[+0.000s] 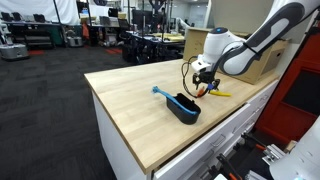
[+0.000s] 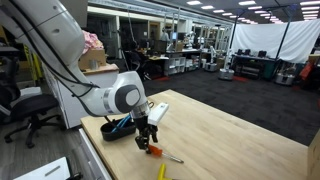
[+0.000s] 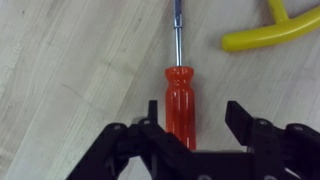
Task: Put the orange screwdriver inside the black bowl
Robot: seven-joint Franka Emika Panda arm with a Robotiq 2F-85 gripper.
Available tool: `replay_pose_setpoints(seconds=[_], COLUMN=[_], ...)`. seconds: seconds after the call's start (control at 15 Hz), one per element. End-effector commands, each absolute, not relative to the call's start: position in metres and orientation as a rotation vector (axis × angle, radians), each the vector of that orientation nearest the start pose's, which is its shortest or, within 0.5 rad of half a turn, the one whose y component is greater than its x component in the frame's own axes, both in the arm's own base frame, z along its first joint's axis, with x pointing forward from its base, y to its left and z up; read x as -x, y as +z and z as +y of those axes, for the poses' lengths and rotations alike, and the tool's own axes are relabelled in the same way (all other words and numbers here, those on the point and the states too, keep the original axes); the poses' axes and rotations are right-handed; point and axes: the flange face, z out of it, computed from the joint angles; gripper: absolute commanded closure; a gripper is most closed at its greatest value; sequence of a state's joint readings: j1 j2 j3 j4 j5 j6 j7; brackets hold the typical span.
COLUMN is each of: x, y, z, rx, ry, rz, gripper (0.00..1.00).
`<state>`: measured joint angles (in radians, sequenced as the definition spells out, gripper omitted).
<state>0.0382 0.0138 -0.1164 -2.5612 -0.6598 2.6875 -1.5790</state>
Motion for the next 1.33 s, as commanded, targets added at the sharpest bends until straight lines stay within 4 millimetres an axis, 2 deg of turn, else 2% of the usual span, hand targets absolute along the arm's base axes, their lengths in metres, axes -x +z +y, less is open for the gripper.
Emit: replay_pose_setpoints(seconds=[0.0, 0.07, 0.13, 0.2, 0.4, 0.53, 0.67, 0.93, 1.27], x=[-0.466, -0.466, -0.465, -0.465, -0.463, -0.462, -0.461, -0.460, -0.457], y=[0.262, 0.261, 0.260, 0.258, 0.251, 0.246, 0.240, 0.232, 0.238], z=[-0.018, -0.018, -0.018, -0.017, -0.016, -0.013, -0.013, -0.010, -0.005], rx=[-1.294, -1.274, -1.258, -1.250, -1.229, -1.225, -1.221, -1.215, -1.249], ry=[-0.297, -0.311, -0.318, -0.328, -0.352, -0.372, -0.398, -0.427, -0.423], rz=[2.482, 2.490, 2.494, 2.499, 2.514, 2.520, 2.529, 2.545, 2.520], gripper=[0.58, 0.16, 0.19, 0.18, 0.02, 0.00, 0.20, 0.49, 0.83])
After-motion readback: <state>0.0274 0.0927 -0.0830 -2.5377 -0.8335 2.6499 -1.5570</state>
